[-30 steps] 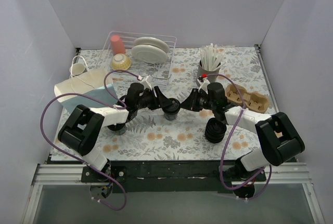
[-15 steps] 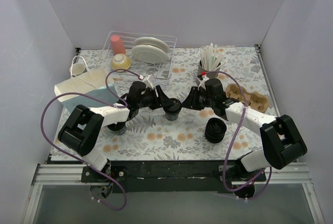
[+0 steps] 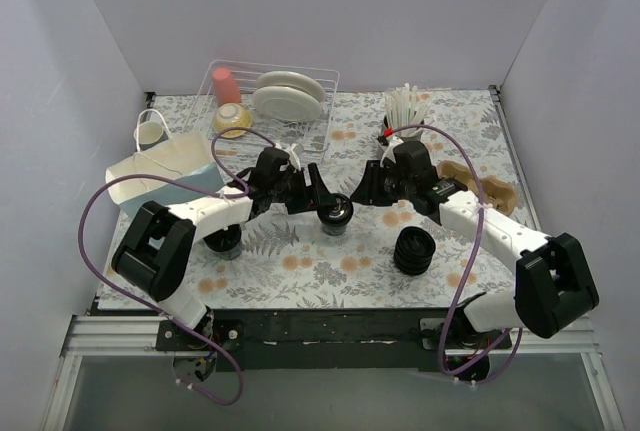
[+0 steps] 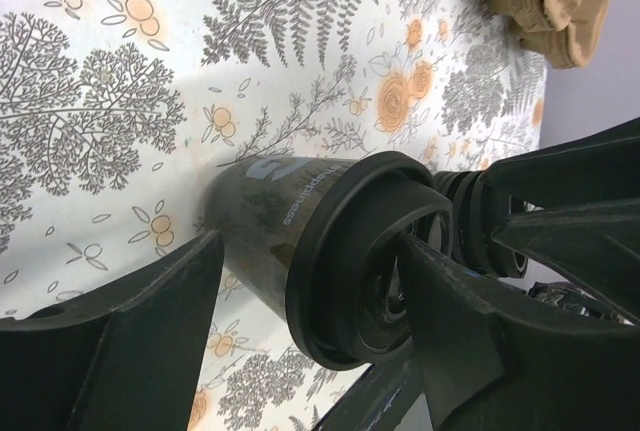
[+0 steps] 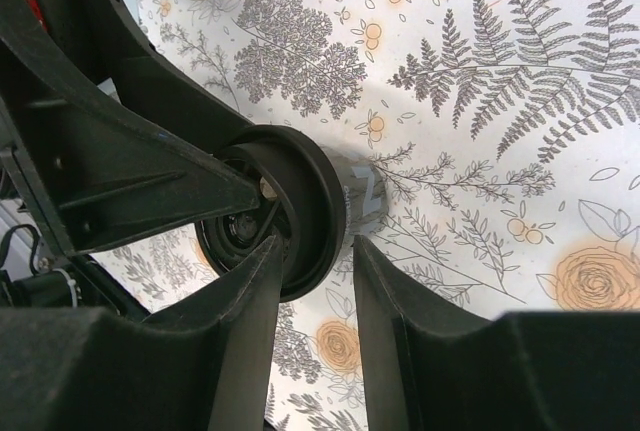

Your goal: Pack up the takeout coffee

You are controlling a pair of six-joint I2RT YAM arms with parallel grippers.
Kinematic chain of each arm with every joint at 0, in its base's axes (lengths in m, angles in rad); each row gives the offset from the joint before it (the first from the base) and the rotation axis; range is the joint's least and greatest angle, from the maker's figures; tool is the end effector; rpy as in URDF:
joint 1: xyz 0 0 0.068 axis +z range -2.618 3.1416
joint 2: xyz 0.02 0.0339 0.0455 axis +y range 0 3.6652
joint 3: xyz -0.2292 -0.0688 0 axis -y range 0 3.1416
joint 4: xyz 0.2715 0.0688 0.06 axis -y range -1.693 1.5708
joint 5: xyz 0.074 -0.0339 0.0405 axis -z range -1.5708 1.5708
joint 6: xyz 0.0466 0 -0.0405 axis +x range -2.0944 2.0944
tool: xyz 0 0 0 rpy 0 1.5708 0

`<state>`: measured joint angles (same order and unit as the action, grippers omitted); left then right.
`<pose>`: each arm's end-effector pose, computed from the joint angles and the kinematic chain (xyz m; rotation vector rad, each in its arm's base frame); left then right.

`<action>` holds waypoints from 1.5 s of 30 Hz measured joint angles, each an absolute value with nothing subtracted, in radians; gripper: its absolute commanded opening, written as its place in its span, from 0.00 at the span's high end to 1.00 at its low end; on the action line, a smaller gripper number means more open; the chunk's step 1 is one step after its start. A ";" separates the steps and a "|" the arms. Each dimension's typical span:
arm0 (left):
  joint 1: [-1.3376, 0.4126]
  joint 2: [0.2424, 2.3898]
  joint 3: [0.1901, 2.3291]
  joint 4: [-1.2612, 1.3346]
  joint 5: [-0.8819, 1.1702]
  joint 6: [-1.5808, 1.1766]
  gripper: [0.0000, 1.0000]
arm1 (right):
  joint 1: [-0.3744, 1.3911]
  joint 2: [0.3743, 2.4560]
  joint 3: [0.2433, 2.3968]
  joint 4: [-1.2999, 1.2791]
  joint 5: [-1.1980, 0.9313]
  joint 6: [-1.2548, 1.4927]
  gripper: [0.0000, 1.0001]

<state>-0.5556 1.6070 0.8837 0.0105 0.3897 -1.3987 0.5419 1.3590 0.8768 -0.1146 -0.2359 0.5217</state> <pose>0.2966 -0.2050 0.1312 -0.8709 2.5300 -1.3046 0.2847 0.1841 0.1978 -0.1658 2.2741 0.8435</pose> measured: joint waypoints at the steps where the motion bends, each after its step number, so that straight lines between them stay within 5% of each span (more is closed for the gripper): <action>1: -0.557 1.607 0.896 -0.012 0.389 -1.392 0.28 | 0.542 1.356 0.878 -0.120 -0.235 0.511 0.57; 9: -0.565 1.625 1.052 -0.229 0.389 -1.330 0.17 | 0.542 1.318 0.883 -0.138 -0.239 0.425 0.56; 11: -0.565 1.625 1.097 -0.264 0.388 -1.319 0.02 | 0.542 1.300 0.883 -0.135 -0.248 0.406 0.55; 19: -0.566 1.596 1.302 -0.397 0.364 -1.251 0.02 | 0.545 1.305 0.915 -0.137 -0.284 0.307 0.48; 31: -0.566 1.137 1.229 -0.500 0.297 -1.148 0.02 | 0.612 1.491 1.101 -0.204 -0.271 0.145 0.46; 45: -0.566 0.936 1.126 -0.601 0.193 -1.115 0.02 | 0.710 1.600 1.169 -0.282 -0.153 0.018 0.66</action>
